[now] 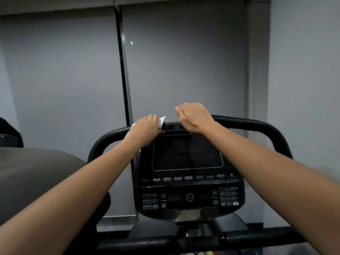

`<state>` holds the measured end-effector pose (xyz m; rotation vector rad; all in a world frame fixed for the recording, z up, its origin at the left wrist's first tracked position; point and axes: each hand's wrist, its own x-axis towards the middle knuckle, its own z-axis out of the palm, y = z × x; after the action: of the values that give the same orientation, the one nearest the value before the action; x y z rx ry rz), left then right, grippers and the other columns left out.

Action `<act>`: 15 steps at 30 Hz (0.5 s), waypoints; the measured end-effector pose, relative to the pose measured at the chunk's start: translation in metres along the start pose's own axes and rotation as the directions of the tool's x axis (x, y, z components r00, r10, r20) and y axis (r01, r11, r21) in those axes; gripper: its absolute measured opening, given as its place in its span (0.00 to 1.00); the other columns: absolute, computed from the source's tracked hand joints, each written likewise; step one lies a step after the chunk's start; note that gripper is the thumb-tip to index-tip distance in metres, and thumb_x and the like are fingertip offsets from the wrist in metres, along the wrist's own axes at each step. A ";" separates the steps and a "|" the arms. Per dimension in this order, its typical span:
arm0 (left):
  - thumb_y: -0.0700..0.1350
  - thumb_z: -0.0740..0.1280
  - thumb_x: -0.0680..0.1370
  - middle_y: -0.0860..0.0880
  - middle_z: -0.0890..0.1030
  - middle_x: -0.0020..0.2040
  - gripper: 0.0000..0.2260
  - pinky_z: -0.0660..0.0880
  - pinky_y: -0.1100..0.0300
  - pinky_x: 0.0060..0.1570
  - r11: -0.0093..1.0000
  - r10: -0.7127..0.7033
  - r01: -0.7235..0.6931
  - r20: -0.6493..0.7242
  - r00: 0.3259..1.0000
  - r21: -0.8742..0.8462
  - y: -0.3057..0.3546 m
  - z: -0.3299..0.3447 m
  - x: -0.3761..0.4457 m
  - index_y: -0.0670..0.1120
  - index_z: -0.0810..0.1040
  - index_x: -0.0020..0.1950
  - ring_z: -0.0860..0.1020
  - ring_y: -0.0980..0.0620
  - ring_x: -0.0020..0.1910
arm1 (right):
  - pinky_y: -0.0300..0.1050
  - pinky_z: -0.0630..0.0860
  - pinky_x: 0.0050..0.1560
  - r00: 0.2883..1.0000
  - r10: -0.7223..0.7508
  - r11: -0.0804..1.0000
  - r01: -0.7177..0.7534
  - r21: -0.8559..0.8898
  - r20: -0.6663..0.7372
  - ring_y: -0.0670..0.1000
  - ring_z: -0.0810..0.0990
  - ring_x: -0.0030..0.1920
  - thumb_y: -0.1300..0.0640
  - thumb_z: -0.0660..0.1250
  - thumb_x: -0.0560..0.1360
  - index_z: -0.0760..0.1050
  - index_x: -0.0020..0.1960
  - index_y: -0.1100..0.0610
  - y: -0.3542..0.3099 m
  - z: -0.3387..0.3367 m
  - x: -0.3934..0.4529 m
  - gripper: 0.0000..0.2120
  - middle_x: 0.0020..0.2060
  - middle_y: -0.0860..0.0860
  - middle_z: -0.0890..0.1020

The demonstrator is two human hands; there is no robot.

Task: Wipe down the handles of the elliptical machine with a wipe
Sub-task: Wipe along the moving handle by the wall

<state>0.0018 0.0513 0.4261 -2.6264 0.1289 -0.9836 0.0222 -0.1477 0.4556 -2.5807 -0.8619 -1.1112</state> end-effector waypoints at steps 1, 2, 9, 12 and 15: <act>0.58 0.58 0.82 0.41 0.76 0.57 0.20 0.72 0.49 0.52 0.999 0.009 -0.009 0.011 1.000 -0.035 0.007 -0.003 0.007 0.40 0.69 0.59 0.77 0.40 0.55 | 0.51 0.64 0.62 1.000 0.018 1.000 -0.018 -0.015 -0.005 0.60 0.76 0.57 0.51 0.46 0.85 0.74 0.49 0.55 0.008 -0.006 -0.005 0.20 0.54 0.58 0.80; 0.57 0.56 0.83 0.40 0.77 0.57 0.20 0.71 0.48 0.52 0.996 0.014 -0.013 0.010 1.000 -0.092 0.013 -0.007 0.015 0.40 0.69 0.59 0.77 0.39 0.55 | 0.51 0.65 0.61 0.999 0.037 0.999 -0.037 -0.026 -0.011 0.60 0.76 0.55 0.51 0.46 0.85 0.73 0.47 0.54 0.017 -0.011 -0.010 0.19 0.53 0.57 0.80; 0.55 0.53 0.84 0.41 0.77 0.58 0.19 0.65 0.49 0.52 0.946 0.003 -0.053 -0.156 0.988 -0.319 0.061 -0.038 0.059 0.40 0.71 0.60 0.75 0.38 0.56 | 0.52 0.66 0.59 0.971 0.229 0.969 -0.234 -0.074 -0.069 0.60 0.76 0.54 0.51 0.46 0.84 0.71 0.46 0.54 0.092 -0.044 -0.050 0.18 0.52 0.57 0.79; 0.57 0.52 0.84 0.42 0.76 0.59 0.21 0.66 0.47 0.57 0.929 0.047 -0.105 -0.168 0.985 -0.355 0.095 -0.047 0.072 0.41 0.71 0.61 0.75 0.39 0.59 | 0.54 0.66 0.59 0.944 0.325 0.942 -0.328 -0.063 -0.058 0.60 0.76 0.54 0.51 0.45 0.84 0.71 0.47 0.54 0.122 -0.050 -0.072 0.18 0.53 0.58 0.79; 0.57 0.51 0.84 0.43 0.76 0.61 0.21 0.65 0.47 0.61 0.905 0.074 -0.136 -0.167 0.983 -0.404 0.133 -0.050 0.082 0.41 0.72 0.61 0.73 0.40 0.61 | 0.54 0.66 0.62 0.908 0.417 0.906 -0.418 -0.066 -0.032 0.60 0.76 0.58 0.50 0.45 0.85 0.75 0.56 0.57 0.147 -0.048 -0.090 0.21 0.58 0.58 0.78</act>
<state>0.0353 -0.1036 0.4676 -2.8757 0.5691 -1.2264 0.0305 -0.3249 0.4310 -2.6300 -0.2405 -1.0435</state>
